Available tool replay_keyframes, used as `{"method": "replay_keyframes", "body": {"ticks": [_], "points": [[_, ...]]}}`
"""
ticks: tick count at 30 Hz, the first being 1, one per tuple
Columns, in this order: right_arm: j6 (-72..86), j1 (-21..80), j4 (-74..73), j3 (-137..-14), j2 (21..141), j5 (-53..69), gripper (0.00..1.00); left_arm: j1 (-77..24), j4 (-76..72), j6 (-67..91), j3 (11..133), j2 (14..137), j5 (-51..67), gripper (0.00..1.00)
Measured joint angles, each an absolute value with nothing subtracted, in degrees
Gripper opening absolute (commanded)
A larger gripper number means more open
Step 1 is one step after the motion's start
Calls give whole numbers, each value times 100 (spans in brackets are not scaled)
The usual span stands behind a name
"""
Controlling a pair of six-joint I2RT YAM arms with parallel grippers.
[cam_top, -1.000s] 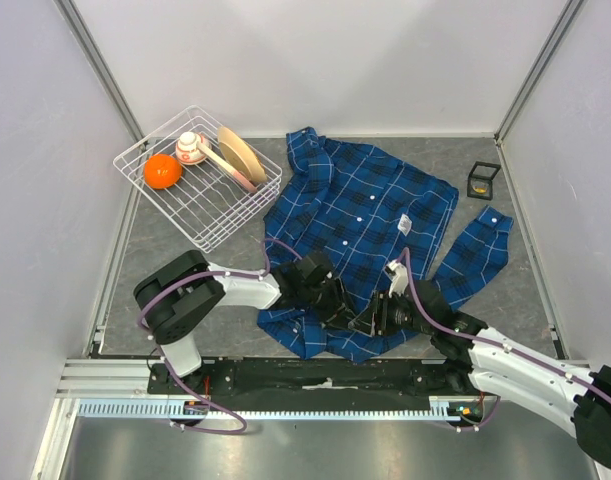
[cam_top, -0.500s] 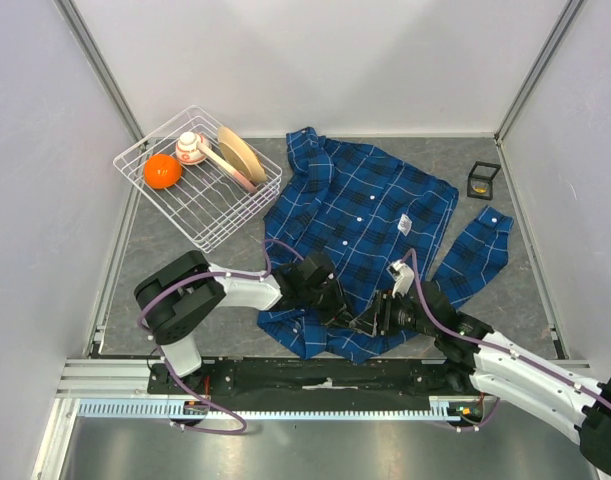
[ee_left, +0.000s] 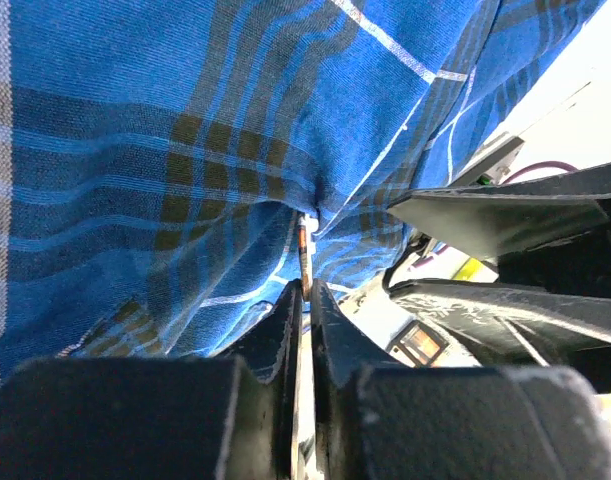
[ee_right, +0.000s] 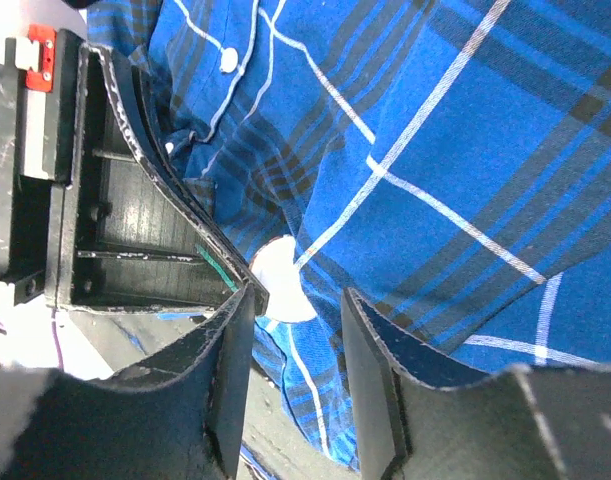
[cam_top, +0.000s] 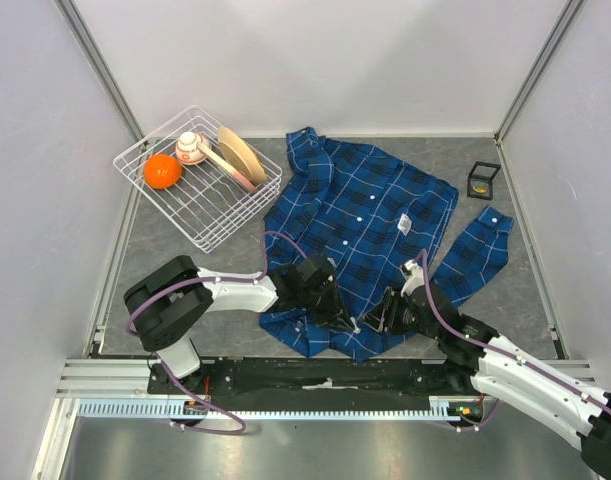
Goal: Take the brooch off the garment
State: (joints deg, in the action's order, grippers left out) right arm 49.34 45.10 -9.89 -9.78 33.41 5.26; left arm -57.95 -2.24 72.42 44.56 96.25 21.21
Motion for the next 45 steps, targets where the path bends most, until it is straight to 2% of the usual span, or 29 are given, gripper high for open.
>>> {"method": "replay_keyframes", "body": {"ticks": [8, 14, 27, 45], "points": [[4877, 4510, -937, -980, 3573, 475, 26, -5861, -45, 6952, 4456, 9614, 1957, 5], [4628, 4510, -690, -985, 4278, 777, 18, -5874, -25, 6879, 4464, 9614, 1953, 2], [4515, 4510, -1, -991, 4737, 996, 15, -5902, 51, 6775, 4508, 9614, 1931, 2], [4530, 4493, 543, -993, 5457, 1194, 0, -5977, 244, 6663, 4560, 9594, 1782, 2]]}}
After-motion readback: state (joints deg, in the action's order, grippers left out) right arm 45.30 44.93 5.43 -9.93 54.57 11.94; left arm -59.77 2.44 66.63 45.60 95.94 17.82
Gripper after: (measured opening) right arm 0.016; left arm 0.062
